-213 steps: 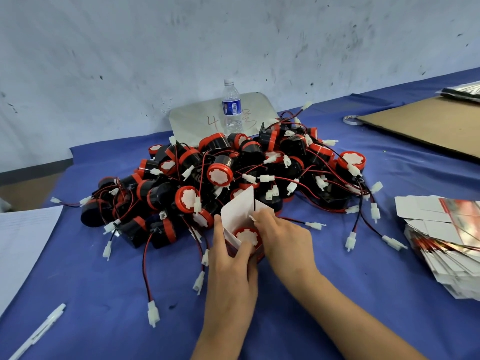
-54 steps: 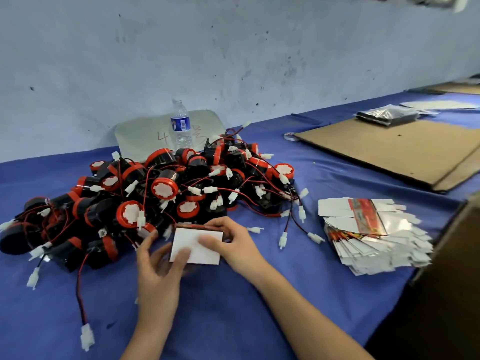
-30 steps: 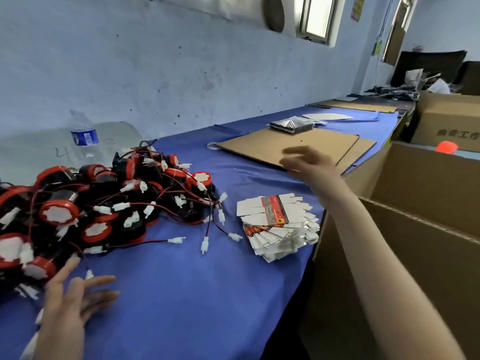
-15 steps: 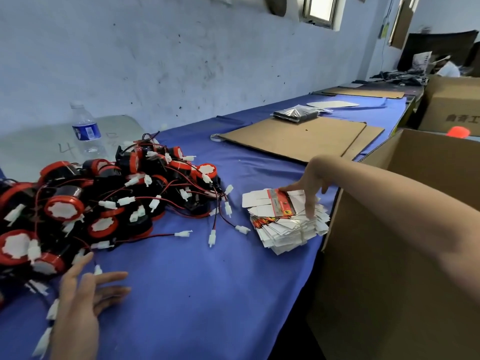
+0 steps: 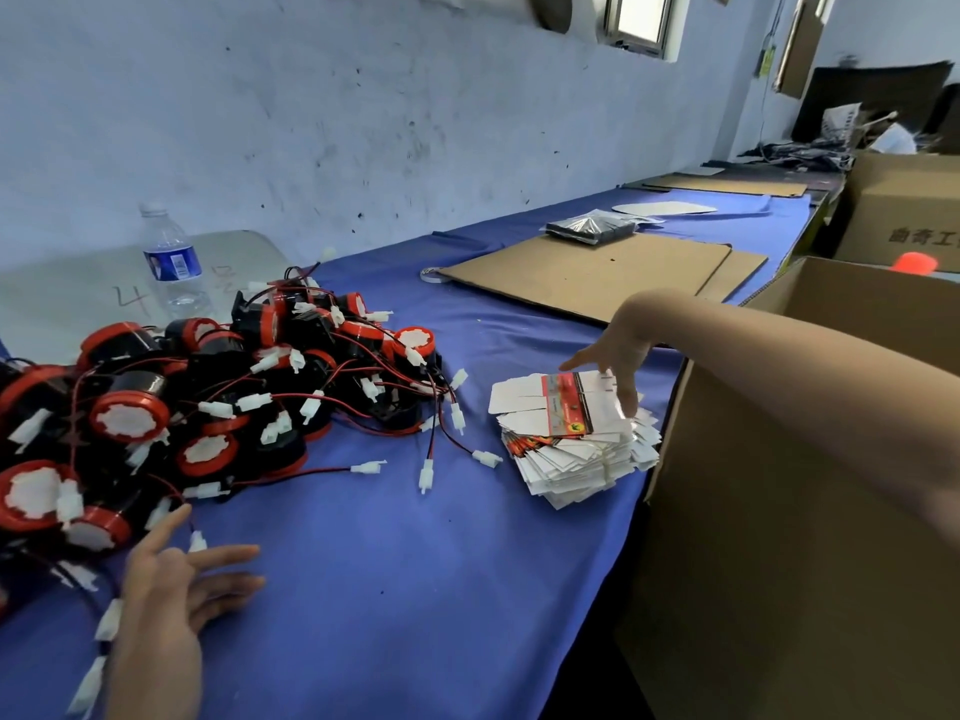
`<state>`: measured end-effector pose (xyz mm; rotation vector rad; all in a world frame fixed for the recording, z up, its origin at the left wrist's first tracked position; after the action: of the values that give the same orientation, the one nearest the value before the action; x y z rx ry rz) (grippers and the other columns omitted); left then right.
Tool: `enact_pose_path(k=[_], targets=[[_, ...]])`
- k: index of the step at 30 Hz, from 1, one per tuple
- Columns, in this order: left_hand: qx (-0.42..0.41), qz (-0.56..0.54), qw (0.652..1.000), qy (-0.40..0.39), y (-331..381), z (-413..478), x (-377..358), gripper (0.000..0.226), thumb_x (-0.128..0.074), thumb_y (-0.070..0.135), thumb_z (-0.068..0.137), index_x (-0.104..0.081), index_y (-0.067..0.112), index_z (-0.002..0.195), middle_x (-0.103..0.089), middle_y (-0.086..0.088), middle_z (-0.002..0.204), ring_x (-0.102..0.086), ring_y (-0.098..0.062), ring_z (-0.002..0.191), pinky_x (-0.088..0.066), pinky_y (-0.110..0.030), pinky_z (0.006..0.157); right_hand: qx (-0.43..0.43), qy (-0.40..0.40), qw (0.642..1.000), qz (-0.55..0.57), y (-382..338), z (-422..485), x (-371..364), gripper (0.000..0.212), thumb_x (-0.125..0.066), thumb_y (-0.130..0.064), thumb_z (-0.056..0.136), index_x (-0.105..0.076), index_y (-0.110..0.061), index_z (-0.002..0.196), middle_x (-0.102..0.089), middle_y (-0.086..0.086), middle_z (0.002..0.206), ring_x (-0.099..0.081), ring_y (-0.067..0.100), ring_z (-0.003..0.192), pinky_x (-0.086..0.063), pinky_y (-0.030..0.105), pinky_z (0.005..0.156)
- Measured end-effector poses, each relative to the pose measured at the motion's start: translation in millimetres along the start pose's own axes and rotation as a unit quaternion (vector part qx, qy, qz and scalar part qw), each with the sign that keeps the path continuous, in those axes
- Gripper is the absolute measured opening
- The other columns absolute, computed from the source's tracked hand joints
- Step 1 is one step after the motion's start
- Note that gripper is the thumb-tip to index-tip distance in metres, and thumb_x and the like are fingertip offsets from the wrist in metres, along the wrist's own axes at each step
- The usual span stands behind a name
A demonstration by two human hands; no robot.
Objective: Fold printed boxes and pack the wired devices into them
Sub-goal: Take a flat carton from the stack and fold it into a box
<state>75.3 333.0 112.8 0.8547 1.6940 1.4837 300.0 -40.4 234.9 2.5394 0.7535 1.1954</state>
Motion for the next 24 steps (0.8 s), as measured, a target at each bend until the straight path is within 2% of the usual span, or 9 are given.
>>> enact_pose_path(k=[2, 7, 10, 12, 15, 17, 20, 22, 24], targets=[[-0.01, -0.005, 1.0, -0.006, 1.3, -3.0, -0.5, 0.044, -0.021, 0.017, 0.107, -0.025, 0.015, 0.15, -0.064, 0.0, 0.046, -0.058, -0.017, 0.033, -0.042, -0.02, 0.03, 0.002, 0.025, 0.999, 0.035, 0.9, 6.6, -3.4, 0.113, -0.075, -0.06, 0.068, 0.0, -0.047, 0.15, -0.018, -0.002, 0.161, -0.019, 0.032, 0.146, -0.024, 0.051, 0.115], [-0.02, -0.025, 0.999, -0.025, 0.6, -7.0, -1.4, 0.045, -0.027, 0.025, 0.107, -0.026, 0.015, 0.15, -0.065, 0.001, 0.048, -0.058, -0.016, 0.034, -0.043, -0.019, 0.031, -0.004, 0.123, 0.98, 0.155, -2.3, 23.1, -12.3, 0.1, -0.073, -0.06, 0.073, -0.023, -0.024, 0.152, -0.031, 0.002, 0.155, -0.034, 0.027, 0.139, -0.031, 0.043, 0.113], [-0.029, -0.028, 0.999, -0.024, -0.3, -9.4, 0.9, 0.047, -0.031, 0.031, 0.105, -0.026, 0.017, 0.15, -0.068, 0.001, 0.054, -0.061, -0.016, 0.039, -0.047, -0.019, 0.035, -0.023, 0.15, 0.972, 0.178, -3.0, 20.8, -10.3, 0.082, -0.077, -0.051, 0.074, -0.045, -0.014, 0.14, -0.047, 0.006, 0.142, -0.05, 0.026, 0.125, -0.041, 0.037, 0.102], [-0.033, -0.028, 0.999, -0.022, -2.5, -10.4, 3.0, 0.047, -0.031, 0.032, 0.105, -0.027, 0.018, 0.15, -0.069, 0.002, 0.057, -0.062, -0.016, 0.041, -0.047, -0.019, 0.036, -0.03, 0.176, 0.963, 0.2, -2.3, 17.5, -7.6, 0.067, -0.08, -0.041, 0.075, -0.054, -0.011, 0.129, -0.056, 0.008, 0.13, -0.056, 0.026, 0.113, -0.045, 0.034, 0.093], [-0.032, -0.025, 0.999, -0.024, -2.8, -8.8, 2.0, 0.047, -0.03, 0.031, 0.105, -0.026, 0.017, 0.15, -0.069, 0.002, 0.057, -0.062, -0.016, 0.04, -0.047, -0.018, 0.036, -0.038, 0.179, 0.951, 0.249, 1.8, 12.2, -4.2, 0.057, -0.076, -0.032, 0.081, -0.054, -0.006, 0.126, -0.058, 0.011, 0.124, -0.058, 0.026, 0.106, -0.048, 0.033, 0.086], [-0.025, -0.024, 0.999, -0.016, -2.9, -7.4, 1.8, 0.046, -0.029, 0.028, 0.106, -0.026, 0.015, 0.15, -0.068, 0.001, 0.053, -0.06, -0.016, 0.038, -0.045, -0.019, 0.034, -0.053, 0.149, 0.928, 0.336, 11.6, 10.1, -2.0, 0.053, -0.073, -0.023, 0.085, -0.051, 0.0, 0.128, -0.056, 0.016, 0.124, -0.062, 0.029, 0.099, -0.054, 0.034, 0.084], [-0.021, -0.02, 1.0, -0.01, -1.2, -6.6, -0.9, 0.044, -0.026, 0.019, 0.107, -0.024, 0.013, 0.15, -0.066, 0.0, 0.049, -0.058, -0.016, 0.035, -0.043, -0.019, 0.033, -0.076, 0.13, 0.893, 0.425, 28.2, -2.0, 1.9, 0.037, -0.064, -0.012, 0.092, -0.052, 0.005, 0.123, -0.062, 0.018, 0.108, -0.063, 0.025, 0.081, -0.056, 0.029, 0.065], [-0.008, -0.006, 1.0, -0.011, -0.9, -3.4, -2.3, 0.045, -0.022, 0.009, 0.106, -0.024, 0.012, 0.15, -0.064, -0.001, 0.046, -0.057, -0.017, 0.032, -0.041, -0.019, 0.03, -0.084, 0.156, 0.877, 0.447, 31.5, -7.4, 8.3, 0.028, -0.058, -0.008, 0.093, -0.054, 0.004, 0.119, -0.063, 0.017, 0.098, -0.062, 0.023, 0.076, -0.054, 0.027, 0.058], [0.001, 0.014, 1.0, -0.015, -1.6, 0.2, -2.2, 0.048, -0.018, 0.002, 0.104, -0.024, 0.011, 0.15, -0.062, -0.003, 0.043, -0.055, -0.018, 0.03, -0.039, -0.02, 0.028, -0.088, 0.197, 0.861, 0.461, 28.1, -9.0, 16.6, 0.024, -0.055, -0.006, 0.095, -0.052, 0.004, 0.116, -0.063, 0.019, 0.101, -0.064, 0.026, 0.078, -0.056, 0.03, 0.06]])
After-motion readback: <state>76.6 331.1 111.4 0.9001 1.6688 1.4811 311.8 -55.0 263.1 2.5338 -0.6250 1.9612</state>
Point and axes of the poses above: each hand's wrist, its own z-axis towards the middle knuckle, its own x-axis out of the back of the hand, y = z × x, the point moved 2 cm from there along z, towards the middle knuckle
